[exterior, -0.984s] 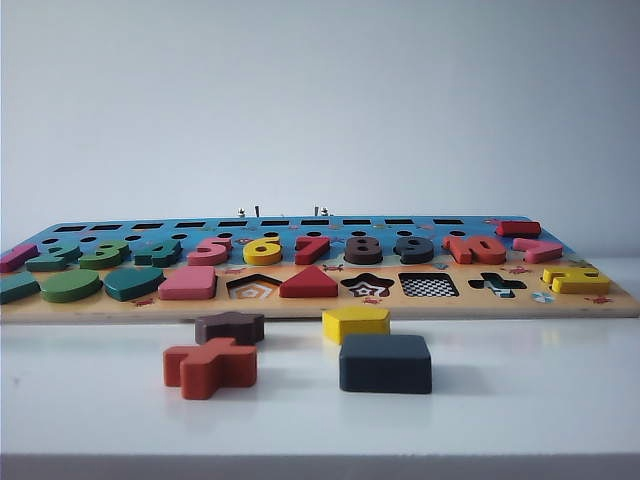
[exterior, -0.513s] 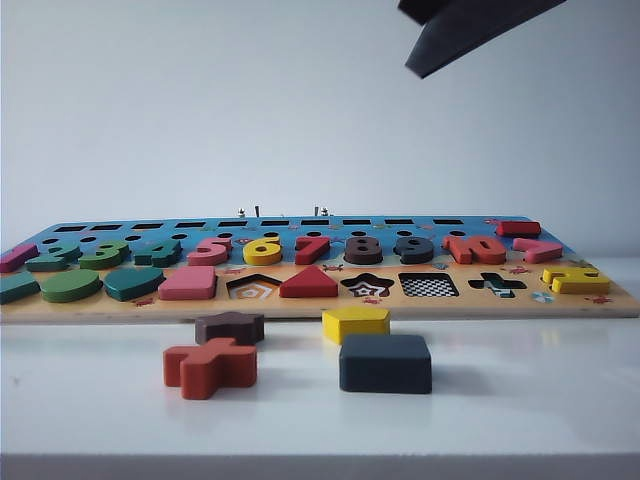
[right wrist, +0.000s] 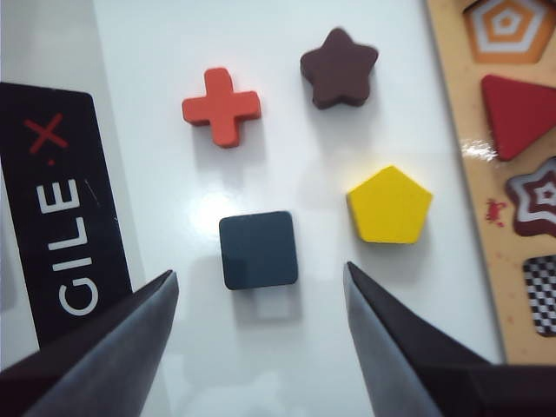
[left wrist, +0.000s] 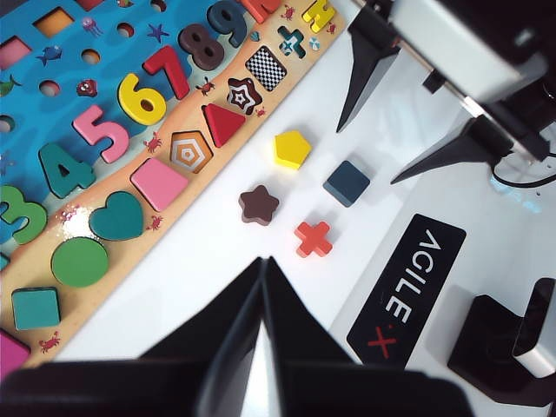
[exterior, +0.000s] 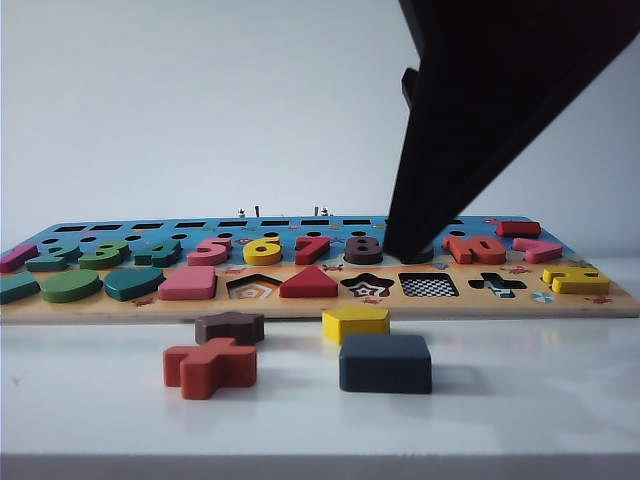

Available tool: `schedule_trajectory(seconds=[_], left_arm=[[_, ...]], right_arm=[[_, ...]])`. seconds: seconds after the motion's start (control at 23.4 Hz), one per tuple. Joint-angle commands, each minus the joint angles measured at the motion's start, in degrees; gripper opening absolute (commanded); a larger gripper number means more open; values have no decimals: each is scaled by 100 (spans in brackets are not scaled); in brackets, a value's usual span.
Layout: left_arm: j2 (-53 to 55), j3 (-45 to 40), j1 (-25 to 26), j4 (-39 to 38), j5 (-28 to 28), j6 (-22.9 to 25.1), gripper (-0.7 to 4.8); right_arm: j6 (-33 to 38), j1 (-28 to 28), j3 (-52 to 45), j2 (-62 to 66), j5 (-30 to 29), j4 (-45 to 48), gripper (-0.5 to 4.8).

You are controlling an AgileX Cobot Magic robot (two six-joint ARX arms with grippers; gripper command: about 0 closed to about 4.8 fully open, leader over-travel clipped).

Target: Insert the cube into the slot.

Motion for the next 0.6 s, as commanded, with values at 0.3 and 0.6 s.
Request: schedule_trajectory(seconds=[0.3,0.6], left_arm=[[0,15,-2,98,24,28,20],[0,15,-2,98,24,28,20]], right_arm=[[170,59,-79,326,116,138,346],[170,304,-87,415,144,308,346]])
